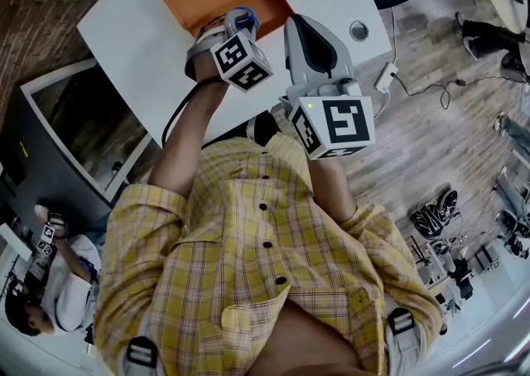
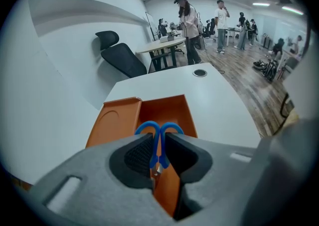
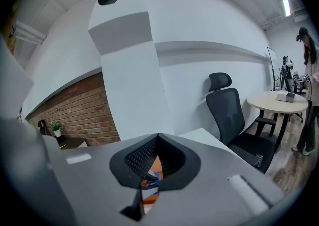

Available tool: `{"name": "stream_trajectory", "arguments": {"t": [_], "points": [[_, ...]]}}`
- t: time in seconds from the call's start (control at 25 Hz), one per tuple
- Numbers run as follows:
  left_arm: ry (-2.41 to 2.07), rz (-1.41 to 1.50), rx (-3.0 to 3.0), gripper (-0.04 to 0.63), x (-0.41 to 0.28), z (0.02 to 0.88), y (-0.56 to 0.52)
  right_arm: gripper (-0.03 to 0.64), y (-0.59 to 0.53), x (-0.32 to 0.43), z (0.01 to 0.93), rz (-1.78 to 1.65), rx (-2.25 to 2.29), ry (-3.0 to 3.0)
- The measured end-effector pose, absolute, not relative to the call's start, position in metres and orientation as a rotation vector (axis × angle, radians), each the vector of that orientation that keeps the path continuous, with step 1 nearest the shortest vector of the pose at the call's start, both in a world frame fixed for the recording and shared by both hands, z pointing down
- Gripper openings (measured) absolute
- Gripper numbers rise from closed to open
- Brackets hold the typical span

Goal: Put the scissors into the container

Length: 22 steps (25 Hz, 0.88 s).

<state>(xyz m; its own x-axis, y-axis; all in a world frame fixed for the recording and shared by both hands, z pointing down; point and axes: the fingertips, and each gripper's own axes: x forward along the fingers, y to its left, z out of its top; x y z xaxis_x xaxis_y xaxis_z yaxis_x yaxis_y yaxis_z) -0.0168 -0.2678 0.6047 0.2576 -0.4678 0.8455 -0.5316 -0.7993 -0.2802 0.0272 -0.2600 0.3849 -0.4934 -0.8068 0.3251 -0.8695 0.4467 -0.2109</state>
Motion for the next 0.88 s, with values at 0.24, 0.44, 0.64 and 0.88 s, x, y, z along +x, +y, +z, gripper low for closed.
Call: {"name": "stream_trajectory", "arguments": {"t": [0.24, 0.44, 0.64, 0.88], "points": [[-0.952, 1.608, 2.435, 0.081, -0.011, 0.611, -0.272, 0.006, -0.267, 0.03, 0.389, 0.537, 1.467, -2.516], [-0.934, 1.626, 2.423, 0.082, -0.014, 0.62, -0.268, 0.006, -0.265, 0.027, 0.392, 0.541, 1.462, -2.515], [-0.919, 1.623, 2.406, 0.083, -0.014, 0.632, -0.272, 0.006, -0.269, 0.031, 0.394, 0.546, 1.468, -2.508], [-0.927, 1.601, 2.398, 0.083, -0.013, 0.641, -0.278, 0.006, -0.273, 0.038, 0.398, 0.559, 1.479, -2.498]]}}
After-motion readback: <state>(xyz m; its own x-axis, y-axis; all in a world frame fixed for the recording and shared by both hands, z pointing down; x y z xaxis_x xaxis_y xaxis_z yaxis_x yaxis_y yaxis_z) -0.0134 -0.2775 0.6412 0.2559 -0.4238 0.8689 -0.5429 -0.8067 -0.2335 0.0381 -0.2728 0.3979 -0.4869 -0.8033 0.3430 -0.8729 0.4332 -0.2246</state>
